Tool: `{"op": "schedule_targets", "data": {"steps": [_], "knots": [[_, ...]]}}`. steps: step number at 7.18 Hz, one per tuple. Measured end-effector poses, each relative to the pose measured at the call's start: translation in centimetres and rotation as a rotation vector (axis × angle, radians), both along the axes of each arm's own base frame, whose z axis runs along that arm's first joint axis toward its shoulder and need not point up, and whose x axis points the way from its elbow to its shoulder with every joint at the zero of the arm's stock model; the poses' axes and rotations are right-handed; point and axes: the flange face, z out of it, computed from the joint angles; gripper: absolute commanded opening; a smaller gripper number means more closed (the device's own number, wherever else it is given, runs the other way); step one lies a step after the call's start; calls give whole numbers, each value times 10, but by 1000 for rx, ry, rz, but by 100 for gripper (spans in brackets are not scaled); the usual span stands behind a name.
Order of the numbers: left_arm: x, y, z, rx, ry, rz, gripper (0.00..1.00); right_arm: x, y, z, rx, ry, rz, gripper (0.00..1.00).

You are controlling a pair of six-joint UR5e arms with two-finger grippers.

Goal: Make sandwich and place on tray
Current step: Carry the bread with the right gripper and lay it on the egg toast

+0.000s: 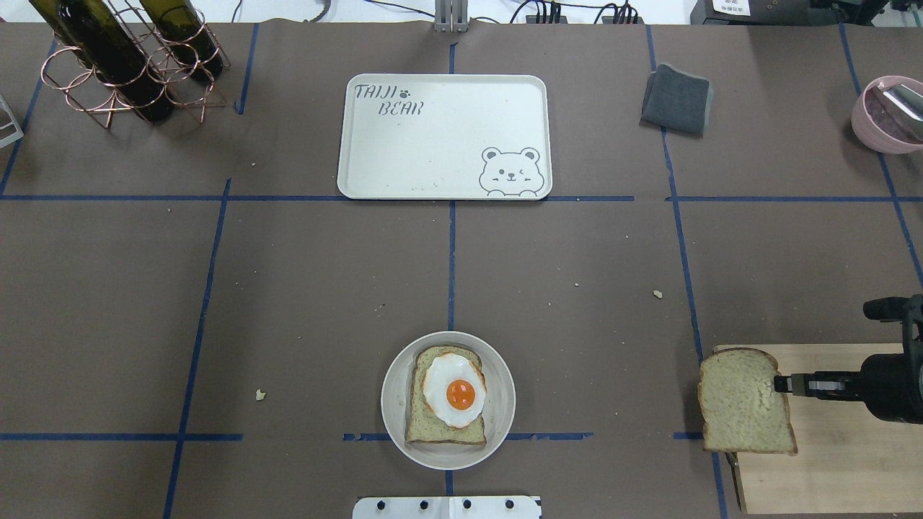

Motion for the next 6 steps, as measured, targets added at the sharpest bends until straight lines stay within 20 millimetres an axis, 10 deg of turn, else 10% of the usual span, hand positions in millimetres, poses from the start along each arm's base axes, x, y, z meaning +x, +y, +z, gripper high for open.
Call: {"op": "schedule_targets", "data": {"steps": [3, 6], "knots": [[0, 0, 0, -1, 0, 0, 100, -53, -35, -86, -30, -171, 8, 0], [0, 0, -4, 10, 0, 0, 100, -193, -64, -214, -57, -206, 10, 0]]}}
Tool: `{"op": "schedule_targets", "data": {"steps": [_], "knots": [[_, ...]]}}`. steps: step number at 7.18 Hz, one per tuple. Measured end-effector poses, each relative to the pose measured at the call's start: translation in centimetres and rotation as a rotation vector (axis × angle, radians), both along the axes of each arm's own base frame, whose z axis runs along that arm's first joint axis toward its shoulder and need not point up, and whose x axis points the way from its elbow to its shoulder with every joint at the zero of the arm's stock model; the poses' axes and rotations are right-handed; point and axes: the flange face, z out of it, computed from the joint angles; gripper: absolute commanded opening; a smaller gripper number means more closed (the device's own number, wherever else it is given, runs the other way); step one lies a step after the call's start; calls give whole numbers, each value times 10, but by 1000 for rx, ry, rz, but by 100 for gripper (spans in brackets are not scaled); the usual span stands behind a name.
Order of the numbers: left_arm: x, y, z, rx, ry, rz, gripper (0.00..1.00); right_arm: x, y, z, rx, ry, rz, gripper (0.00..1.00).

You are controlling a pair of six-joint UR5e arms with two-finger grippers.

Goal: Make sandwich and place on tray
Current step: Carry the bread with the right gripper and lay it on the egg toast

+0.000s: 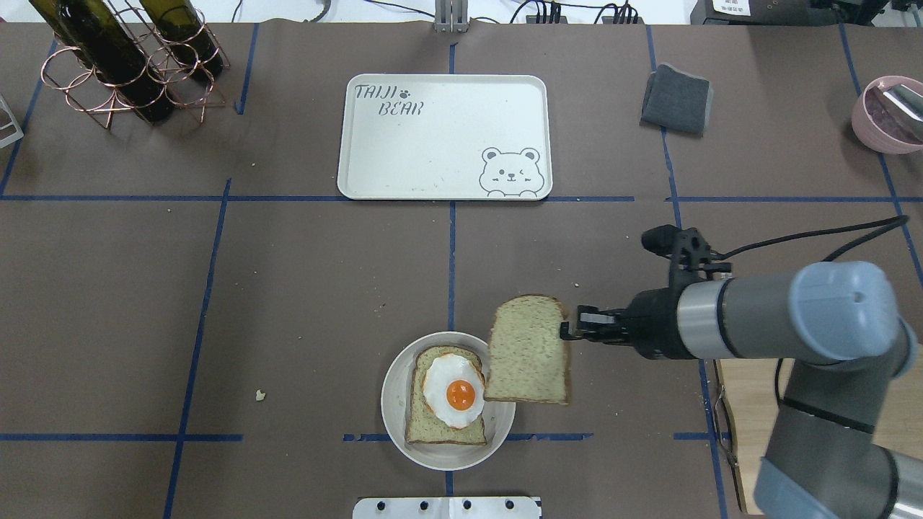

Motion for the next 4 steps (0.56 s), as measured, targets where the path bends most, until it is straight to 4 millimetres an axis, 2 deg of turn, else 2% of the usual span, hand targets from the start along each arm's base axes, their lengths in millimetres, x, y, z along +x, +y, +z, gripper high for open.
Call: {"op": "schedule_targets", "data": {"steps": [1, 2, 3, 4], "knots": [[0, 0, -2, 5, 0, 0, 100, -43, 7, -24, 7, 8, 8, 0], [0, -1, -3, 7, 0, 0, 100, -74, 15, -36, 13, 16, 14, 0], [0, -1, -4, 7, 0, 0, 100, -94, 21, -38, 16, 29, 16, 0], [0, -1, -4, 7, 0, 0, 100, -104, 25, -35, 19, 41, 17, 0]]}}
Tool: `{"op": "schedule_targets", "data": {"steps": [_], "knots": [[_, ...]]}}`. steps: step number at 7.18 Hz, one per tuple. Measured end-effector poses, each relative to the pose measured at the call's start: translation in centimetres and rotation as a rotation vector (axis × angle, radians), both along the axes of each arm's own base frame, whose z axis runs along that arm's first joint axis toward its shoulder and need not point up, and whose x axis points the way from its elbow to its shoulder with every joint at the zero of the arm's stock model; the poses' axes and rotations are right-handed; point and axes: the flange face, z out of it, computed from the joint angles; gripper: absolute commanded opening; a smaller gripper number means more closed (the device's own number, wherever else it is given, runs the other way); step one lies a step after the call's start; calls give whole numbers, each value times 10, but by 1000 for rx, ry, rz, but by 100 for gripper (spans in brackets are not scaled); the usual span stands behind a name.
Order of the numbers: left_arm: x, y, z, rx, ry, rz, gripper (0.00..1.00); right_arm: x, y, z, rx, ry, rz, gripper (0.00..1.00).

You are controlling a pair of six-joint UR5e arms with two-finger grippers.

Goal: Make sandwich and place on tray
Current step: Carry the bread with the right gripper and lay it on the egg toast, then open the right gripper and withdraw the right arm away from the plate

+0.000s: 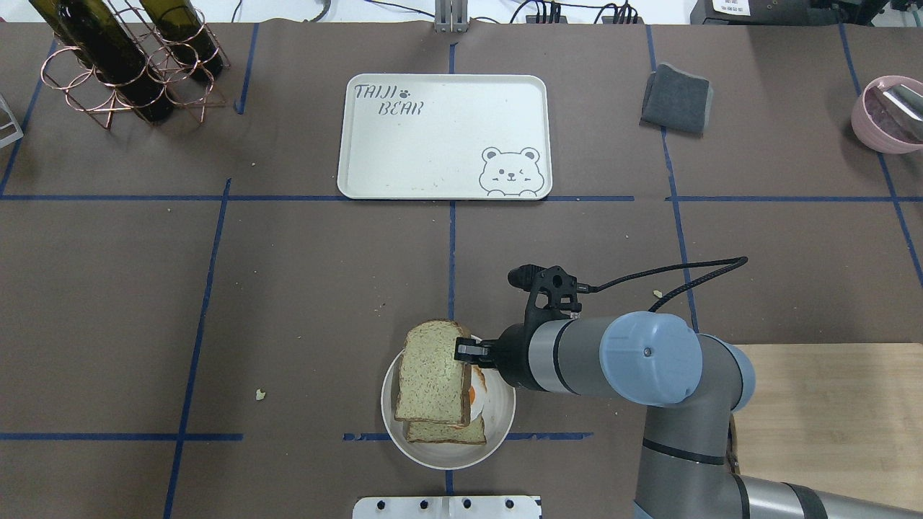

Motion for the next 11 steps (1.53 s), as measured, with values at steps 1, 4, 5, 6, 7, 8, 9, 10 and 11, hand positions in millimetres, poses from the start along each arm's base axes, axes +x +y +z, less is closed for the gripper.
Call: {"op": "schedule_targets", "data": {"steps": [1, 4, 5, 6, 7, 8, 9, 10, 11], "knots": [[0, 0, 0, -1, 0, 0, 100, -4, 3, 3, 1, 8, -2, 0], [0, 0, 1, -1, 2, 0, 100, -4, 8, 9, 1, 17, -7, 99], [1, 0, 1, -3, 13, 2, 100, -2, 8, 12, 2, 21, -8, 100], [2, 0, 1, -6, 35, 4, 100, 0, 8, 14, 3, 26, -8, 100], [3, 1, 0, -6, 50, 6, 100, 6, 3, 16, 2, 37, -5, 100], [4, 1, -3, -2, 55, 7, 100, 19, -10, 15, -9, 73, -7, 100], [4, 0, -8, 19, 55, 7, 100, 40, -27, 10, -25, 137, -22, 100], [4, -3, -16, 67, 51, 9, 100, 68, -46, 6, -40, 213, -40, 100], [4, -11, -29, 150, 44, 12, 100, 100, -71, 7, -42, 290, -57, 100]]}}
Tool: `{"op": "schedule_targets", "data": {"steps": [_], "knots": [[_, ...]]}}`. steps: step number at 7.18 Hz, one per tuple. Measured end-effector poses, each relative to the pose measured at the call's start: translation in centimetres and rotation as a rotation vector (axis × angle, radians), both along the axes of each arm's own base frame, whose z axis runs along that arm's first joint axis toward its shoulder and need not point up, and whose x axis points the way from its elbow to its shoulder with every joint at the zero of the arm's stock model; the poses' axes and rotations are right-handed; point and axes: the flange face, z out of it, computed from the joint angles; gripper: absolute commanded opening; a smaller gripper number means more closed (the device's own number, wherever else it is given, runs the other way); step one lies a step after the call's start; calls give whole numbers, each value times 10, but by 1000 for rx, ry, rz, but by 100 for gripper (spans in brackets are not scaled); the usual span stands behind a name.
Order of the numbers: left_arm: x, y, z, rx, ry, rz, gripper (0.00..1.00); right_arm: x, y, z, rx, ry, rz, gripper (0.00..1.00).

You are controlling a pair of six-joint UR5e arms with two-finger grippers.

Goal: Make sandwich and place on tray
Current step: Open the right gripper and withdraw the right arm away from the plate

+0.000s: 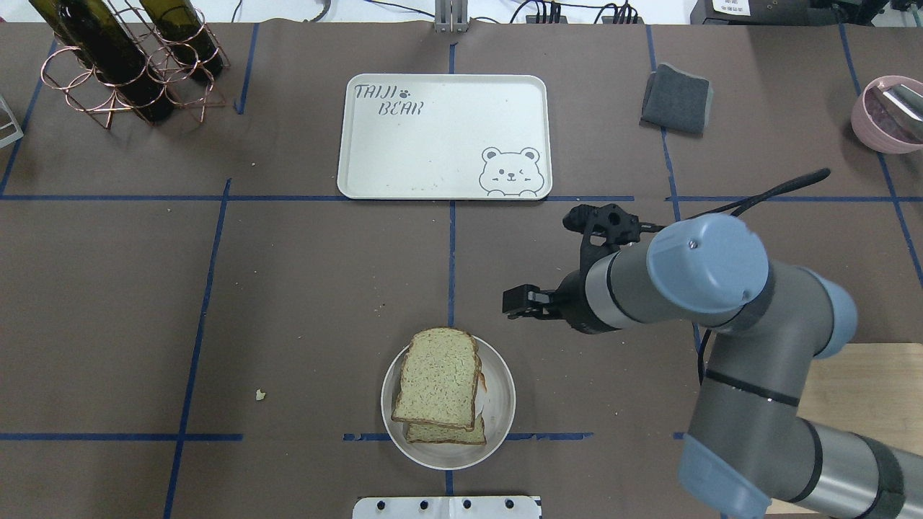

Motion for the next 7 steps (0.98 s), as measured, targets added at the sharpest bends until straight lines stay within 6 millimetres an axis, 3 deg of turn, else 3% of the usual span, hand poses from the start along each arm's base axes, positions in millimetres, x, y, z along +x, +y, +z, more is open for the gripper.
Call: {"op": "schedule_targets", "data": {"steps": [1, 2, 4, 6, 7], "knots": [[0, -13, -19, 101, -2, -1, 100, 35, -28, 10, 13, 71, -20, 100], [0, -29, -40, 209, -2, -2, 100, 70, -53, 33, 39, 133, -44, 100], [9, -56, -75, 429, 17, 11, 100, 162, -88, 107, 124, 241, -114, 100], [62, -73, -112, 396, 136, 18, 100, 271, -93, 184, 168, 290, -182, 100], [109, -74, -145, 355, 212, 43, 100, 323, -84, 221, 184, 308, -209, 100]]}}
